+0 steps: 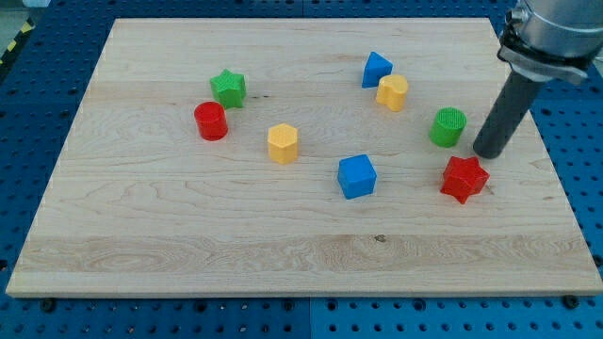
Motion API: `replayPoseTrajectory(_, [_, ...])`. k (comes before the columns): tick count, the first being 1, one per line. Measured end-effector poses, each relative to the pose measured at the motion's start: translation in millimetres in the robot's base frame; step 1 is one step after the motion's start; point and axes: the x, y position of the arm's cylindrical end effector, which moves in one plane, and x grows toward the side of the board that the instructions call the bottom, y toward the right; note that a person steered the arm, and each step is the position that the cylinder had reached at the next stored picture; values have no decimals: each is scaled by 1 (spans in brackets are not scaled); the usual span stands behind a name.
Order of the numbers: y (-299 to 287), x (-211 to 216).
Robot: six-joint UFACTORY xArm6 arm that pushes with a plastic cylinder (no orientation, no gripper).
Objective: Place the green circle above the green star
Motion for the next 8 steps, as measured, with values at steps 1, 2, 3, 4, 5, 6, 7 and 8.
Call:
replayPoseTrajectory(1, [0, 0])
replayPoseTrajectory(2, [-16, -4])
replayPoseTrajectory(3, [-35, -13])
replayPoseTrajectory(4, [-35, -13])
replayPoseTrajectory(5, [-17, -13])
replayPoseTrajectory(6, [-6, -14])
replayPoseTrajectory(7, [-6, -26])
replayPoseTrajectory(8, [-6, -31])
